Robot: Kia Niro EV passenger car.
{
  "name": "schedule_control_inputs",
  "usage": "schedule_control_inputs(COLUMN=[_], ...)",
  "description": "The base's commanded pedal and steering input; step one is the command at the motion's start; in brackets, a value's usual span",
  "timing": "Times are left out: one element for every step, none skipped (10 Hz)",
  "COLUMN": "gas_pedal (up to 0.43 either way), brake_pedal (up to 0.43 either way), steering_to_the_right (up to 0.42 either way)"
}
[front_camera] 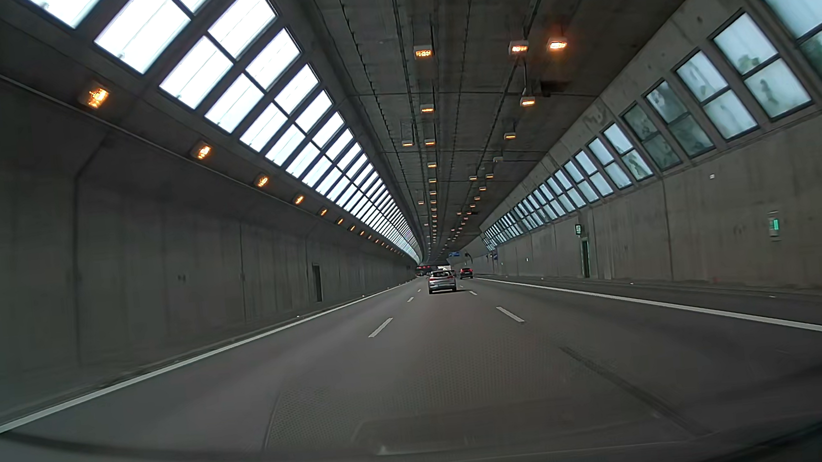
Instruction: Follow the waypoints while adhering to traffic rules and regulations
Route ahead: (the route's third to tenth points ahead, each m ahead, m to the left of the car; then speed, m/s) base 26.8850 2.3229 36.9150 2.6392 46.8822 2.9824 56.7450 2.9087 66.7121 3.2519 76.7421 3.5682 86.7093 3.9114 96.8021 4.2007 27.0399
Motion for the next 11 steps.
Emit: schedule_control_inputs(gas_pedal=[0.138, 0.138, 0.138, 0.130, 0.110, 0.087, 0.087, 0.087, 0.087, 0.098, 0.118], brake_pedal=[0.000, 0.000, 0.000, 0.000, 0.000, 0.000, 0.000, 0.000, 0.000, 0.000, 0.000], steering_to_the_right=[-0.001, -0.001, -0.001, -0.001, -0.001, 0.000, 0.000, 0.000, 0.000, 0.000, 0.000])
